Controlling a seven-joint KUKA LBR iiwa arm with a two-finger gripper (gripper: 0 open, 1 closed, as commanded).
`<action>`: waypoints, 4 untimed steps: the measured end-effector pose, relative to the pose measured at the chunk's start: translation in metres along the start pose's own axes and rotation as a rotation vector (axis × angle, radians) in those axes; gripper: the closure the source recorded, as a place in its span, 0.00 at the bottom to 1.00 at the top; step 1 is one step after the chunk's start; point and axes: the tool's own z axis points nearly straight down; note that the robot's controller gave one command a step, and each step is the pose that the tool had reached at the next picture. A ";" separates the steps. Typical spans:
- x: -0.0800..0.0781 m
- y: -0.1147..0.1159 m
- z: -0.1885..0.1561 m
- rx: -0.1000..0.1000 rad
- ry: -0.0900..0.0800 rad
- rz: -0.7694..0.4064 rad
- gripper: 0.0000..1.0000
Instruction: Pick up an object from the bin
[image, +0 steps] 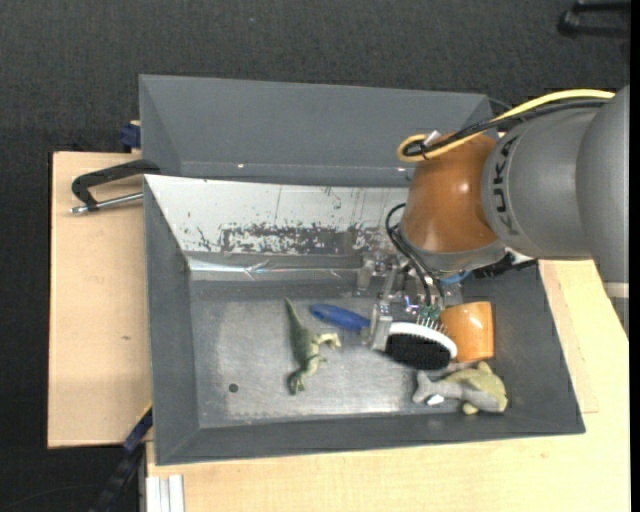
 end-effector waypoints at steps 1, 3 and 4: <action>-0.001 0.002 -0.004 -0.002 -0.004 -0.002 1.00; -0.002 0.000 -0.006 0.001 -0.007 -0.001 1.00; -0.002 0.001 -0.005 0.000 -0.008 -0.001 0.00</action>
Offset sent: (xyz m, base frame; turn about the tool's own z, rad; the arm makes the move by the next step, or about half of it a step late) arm 0.0000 0.0000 0.0000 0.0000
